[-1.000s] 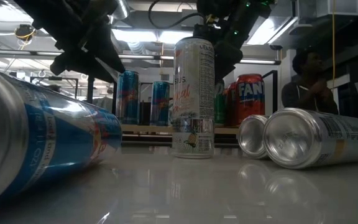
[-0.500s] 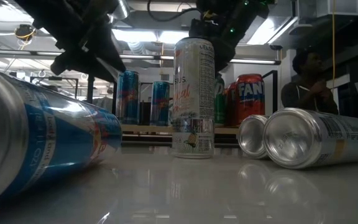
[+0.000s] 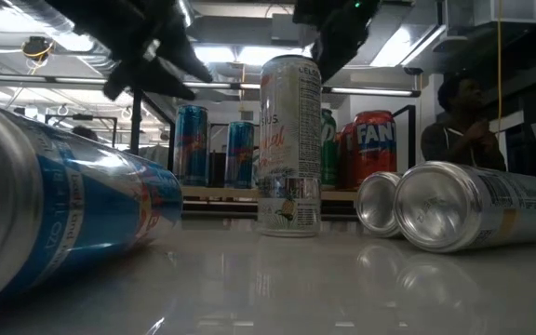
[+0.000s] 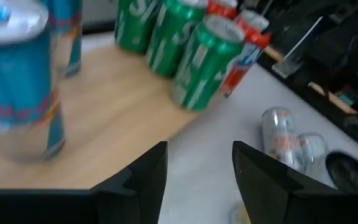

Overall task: Sort soda cans
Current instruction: Put the white-yellow soda can on the shelf

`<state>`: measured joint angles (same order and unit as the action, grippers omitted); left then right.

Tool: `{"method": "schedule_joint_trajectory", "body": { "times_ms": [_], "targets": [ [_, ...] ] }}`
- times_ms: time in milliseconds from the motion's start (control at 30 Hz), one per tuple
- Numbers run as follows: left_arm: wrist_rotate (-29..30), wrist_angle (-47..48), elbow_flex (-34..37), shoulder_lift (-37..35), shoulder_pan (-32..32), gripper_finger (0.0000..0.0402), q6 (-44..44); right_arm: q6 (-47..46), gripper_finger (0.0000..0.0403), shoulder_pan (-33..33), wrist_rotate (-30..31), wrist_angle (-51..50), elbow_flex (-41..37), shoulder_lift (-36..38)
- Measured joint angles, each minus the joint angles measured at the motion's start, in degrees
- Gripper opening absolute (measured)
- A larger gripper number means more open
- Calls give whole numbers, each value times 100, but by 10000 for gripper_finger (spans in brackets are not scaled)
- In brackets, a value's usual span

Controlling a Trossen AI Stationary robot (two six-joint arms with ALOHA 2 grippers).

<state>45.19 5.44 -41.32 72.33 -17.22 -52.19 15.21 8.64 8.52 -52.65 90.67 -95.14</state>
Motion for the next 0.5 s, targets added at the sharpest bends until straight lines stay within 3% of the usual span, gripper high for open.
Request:
{"method": "schedule_joint_trajectory", "body": {
  "times_ms": [200, 500],
  "targets": [
    [-160, -1349, 0, 432, 301, 174, 1079, -146, 381, 0, 6, -234, -136, 549],
    [-694, -2550, 0, 1131, 714, 174, 1592, -436, 381, 0, 5, -219, -542, 978]
  ]
}}
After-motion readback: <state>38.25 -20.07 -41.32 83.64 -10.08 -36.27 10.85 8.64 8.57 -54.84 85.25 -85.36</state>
